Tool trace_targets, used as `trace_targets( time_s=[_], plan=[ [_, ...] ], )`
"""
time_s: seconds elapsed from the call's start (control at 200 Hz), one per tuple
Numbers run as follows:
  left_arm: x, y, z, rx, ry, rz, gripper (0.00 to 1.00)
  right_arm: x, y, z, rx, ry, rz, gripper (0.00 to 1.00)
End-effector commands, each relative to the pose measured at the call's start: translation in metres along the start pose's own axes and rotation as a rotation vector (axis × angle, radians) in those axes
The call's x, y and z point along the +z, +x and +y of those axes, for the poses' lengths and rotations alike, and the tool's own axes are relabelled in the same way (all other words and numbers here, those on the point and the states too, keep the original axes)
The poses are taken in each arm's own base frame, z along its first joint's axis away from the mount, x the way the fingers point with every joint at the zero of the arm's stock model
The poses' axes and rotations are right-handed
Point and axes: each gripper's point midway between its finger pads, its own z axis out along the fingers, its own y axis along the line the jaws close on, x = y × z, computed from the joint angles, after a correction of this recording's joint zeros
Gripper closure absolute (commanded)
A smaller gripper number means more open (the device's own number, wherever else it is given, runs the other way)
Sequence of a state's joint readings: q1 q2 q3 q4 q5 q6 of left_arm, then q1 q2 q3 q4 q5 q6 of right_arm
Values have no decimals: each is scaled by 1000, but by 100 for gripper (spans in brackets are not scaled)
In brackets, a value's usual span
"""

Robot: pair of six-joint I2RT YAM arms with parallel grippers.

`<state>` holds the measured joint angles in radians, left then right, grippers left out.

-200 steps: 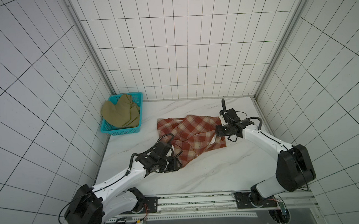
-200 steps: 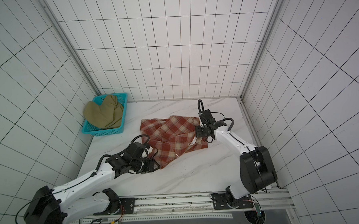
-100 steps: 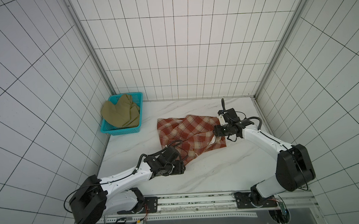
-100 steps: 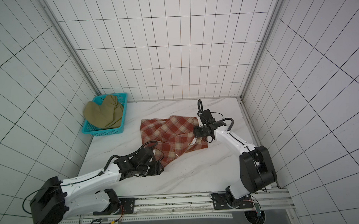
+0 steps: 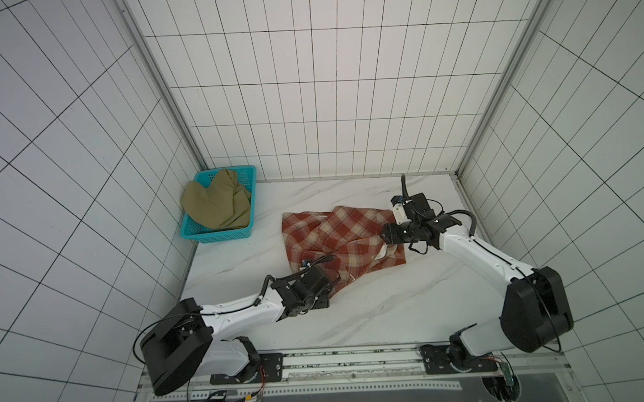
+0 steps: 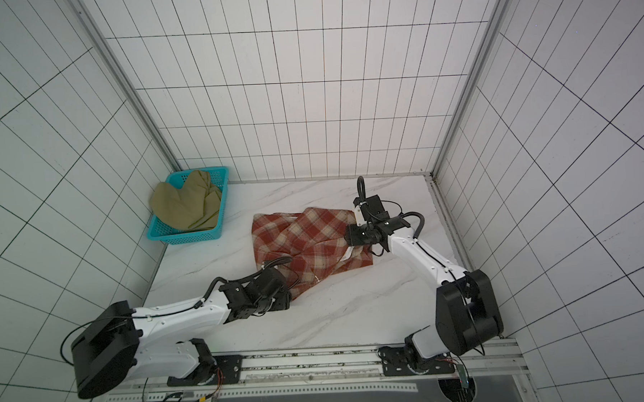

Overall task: Fold and stack skirts
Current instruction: Flatten out the skirt at the center of the table.

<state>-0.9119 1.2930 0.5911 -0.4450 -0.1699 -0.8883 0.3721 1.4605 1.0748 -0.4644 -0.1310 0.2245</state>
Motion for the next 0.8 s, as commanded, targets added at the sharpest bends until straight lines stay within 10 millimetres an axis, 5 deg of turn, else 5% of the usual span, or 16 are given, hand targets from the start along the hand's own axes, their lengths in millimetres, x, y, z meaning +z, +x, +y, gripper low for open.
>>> trace_targets(
  time_s=[0.0,0.3,0.525,0.794],
  plan=[
    [-8,-26,8,-35,-57,-131,41,-17,-21,14,-3,-36,-44,40],
    [-8,-24,44,-98,-89,-131,70,-11,-17,11,-1,-22,-25,45],
    [-9,-22,49,-89,-88,-121,75,1,0,10,-52,42,5,53],
    [-2,-19,57,-93,-102,-100,73,8,28,6,-102,107,50,47]
  ],
)
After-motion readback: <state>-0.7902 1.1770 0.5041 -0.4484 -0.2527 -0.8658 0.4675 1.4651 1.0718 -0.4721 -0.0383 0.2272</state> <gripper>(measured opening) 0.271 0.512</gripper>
